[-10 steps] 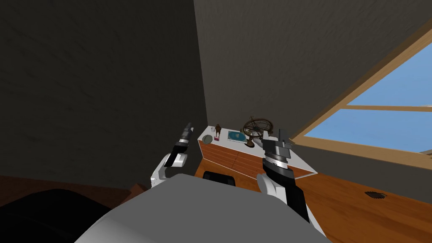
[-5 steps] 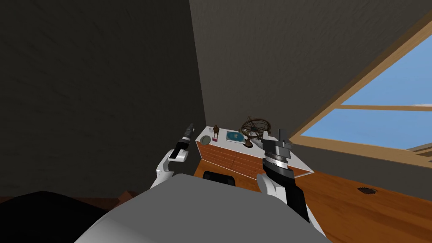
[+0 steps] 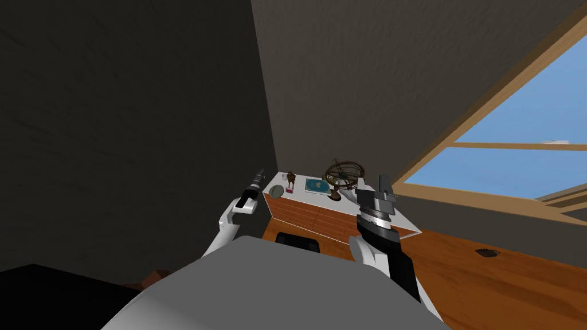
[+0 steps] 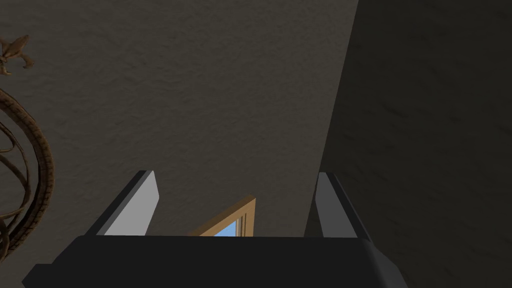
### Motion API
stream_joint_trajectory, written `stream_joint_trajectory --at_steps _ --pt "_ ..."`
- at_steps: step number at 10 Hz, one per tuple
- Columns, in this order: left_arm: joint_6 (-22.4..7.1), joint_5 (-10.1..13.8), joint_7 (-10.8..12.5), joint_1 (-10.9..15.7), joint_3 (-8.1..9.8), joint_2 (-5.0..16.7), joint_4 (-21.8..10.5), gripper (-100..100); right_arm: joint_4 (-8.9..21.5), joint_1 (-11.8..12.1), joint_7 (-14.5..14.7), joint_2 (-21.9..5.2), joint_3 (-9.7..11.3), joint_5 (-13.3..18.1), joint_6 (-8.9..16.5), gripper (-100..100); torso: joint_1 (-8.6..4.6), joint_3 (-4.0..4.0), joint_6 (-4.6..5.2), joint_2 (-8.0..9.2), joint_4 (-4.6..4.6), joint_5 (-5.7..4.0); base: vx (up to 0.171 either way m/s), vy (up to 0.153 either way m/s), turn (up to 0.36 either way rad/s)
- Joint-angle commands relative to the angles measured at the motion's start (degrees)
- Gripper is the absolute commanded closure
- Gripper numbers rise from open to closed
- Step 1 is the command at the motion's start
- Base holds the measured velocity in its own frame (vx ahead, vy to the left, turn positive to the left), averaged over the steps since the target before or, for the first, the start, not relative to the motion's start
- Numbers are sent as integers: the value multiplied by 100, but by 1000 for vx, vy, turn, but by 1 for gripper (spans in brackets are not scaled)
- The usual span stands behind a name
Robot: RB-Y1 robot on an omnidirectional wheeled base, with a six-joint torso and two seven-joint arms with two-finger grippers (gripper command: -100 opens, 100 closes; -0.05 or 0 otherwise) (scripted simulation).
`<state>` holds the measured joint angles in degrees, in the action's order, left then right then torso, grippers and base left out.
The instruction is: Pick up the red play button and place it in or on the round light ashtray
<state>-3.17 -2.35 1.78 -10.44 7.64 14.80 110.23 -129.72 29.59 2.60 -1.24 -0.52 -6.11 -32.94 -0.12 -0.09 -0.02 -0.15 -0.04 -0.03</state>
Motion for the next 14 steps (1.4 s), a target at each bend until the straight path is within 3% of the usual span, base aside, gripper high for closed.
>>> stream_joint_trajectory --at_steps 1,2,3,4,5,6,7,8,9,10,11,12,14 --pt "-286 41 3 286 47 98 -286 -100 0 0 0 0 0 0 0 0 0 0 0 0 0 0 40 -37 -74" --pt "-441 41 3 321 47 98 -438 -100 0 0 0 0 0 0 0 0 -1 -1 2 -2 0 0 31 -30 -37" --pt "-595 80 0 583 86 180 -668 -100 0 0 0 0 0 0 0 0 1 0 0 0 0 1 33 -35 -66" --pt "-777 80 0 583 86 180 -763 -100 0 0 0 0 0 0 0 0 -2 0 2 -1 0 0 32 -30 -37" --pt "-952 121 -7 848 126 257 -962 -100 0 0 0 0 0 0 0 0 0 1 -1 2 0 0 38 -39 -62" --pt "-1132 121 -7 850 126 257 -1095 -100 0 0 0 0 0 0 0 0 -3 0 2 -1 0 -1 28 -27 -33" --pt "-1313 162 -18 1120 166 329 -1286 -100 0 0 0 0 0 0 0 0 1 1 -1 3 0 0 36 -33 -72" --pt "-1502 162 -18 1120 166 329 -1421 -100 0 0 0 0 0 0 0 0 -1 1 1 1 1 0 32 -24 -39" --pt "-1507 162 -18 1120 166 329 -1434 -100 0 0 0 0 0 0 0 0 2 1 -1 3 0 1 12 -8 8" --pt "-1816 204 -34 1367 205 396 -1603 -100 0 0 0 0 0 0 0 0 7 5 -2 10 2 2 18 -17 -74" --pt "-1871 204 -34 1392 205 396 -1768 -100 0 0 0 0 0 0 0 0 5 5 1 8 2 1 25 -22 -44" --pt "-2069 246 -53 1631 243 459 -1966 -100 0 0 0 0 0 0 0 0 4 4 -1 7 1 1 27 -37 -69" --pt "-2238 246 -53 1664 243 459 -2127 -100 0 0 0 0 0 0 0 0 1 3 -2 5 1 0 20 -19 -19"
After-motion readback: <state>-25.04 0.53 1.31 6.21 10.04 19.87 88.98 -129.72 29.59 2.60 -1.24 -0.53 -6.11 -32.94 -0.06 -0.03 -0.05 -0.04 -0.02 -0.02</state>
